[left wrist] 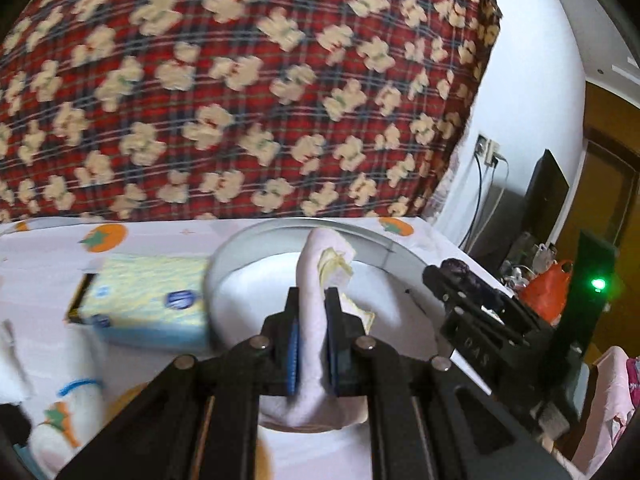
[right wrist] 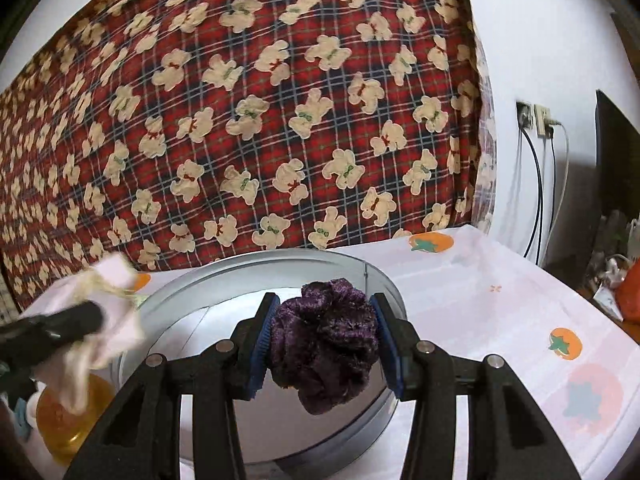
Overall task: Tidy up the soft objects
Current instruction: 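Carry the scrunchie and pink towel over the open tin box with both grippers, then open both grippers to drop the scrunchie and towel into the tin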
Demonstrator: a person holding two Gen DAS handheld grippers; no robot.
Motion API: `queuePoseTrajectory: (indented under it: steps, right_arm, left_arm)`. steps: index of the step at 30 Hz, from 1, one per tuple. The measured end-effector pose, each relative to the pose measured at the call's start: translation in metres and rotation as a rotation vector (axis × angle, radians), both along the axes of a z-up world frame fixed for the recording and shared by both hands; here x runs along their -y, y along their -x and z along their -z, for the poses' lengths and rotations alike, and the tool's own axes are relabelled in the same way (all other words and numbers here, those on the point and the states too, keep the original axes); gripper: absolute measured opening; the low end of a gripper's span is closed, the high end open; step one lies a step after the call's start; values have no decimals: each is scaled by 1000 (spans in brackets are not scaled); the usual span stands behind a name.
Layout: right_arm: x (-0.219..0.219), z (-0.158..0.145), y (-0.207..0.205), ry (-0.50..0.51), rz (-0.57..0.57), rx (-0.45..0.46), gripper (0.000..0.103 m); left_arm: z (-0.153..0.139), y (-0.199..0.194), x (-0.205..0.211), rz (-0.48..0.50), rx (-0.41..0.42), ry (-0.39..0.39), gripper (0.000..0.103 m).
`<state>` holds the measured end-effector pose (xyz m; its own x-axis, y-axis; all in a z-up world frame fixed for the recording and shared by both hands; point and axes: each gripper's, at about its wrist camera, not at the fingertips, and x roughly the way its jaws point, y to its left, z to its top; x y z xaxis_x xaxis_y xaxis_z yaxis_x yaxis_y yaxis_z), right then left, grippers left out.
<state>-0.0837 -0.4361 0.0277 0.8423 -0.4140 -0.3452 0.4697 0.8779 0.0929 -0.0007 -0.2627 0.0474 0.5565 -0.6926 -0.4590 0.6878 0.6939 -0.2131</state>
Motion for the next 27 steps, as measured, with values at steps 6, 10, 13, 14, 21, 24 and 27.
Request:
queuePoseTrajectory:
  steps: [6, 10, 13, 14, 21, 24, 27]
  right_arm:
    - [14, 9, -7, -71, -11, -43, 49]
    - [17, 15, -13, -94, -16, -76, 49]
    - [15, 19, -20, -92, -27, -109, 50]
    - [14, 19, -22, -93, -32, -112, 50]
    - [15, 17, -19, -106, -27, -93, 78]
    - [15, 11, -10, -79, 6, -49, 81]
    - [19, 8, -4, -83, 39, -24, 82]
  left_arm:
    - [18, -9, 48, 22, -31, -54, 9]
    - [34, -18, 66, 8, -59, -105, 9]
    - [42, -22, 71, 0, -69, -121, 9]
    - [45, -24, 73, -2, -68, -130, 9]
    - [55, -24, 79, -26, -34, -183, 45]
    - [50, -17, 77, -52, 19, -196, 88]
    - [40, -9, 67, -101, 77, -160, 101]
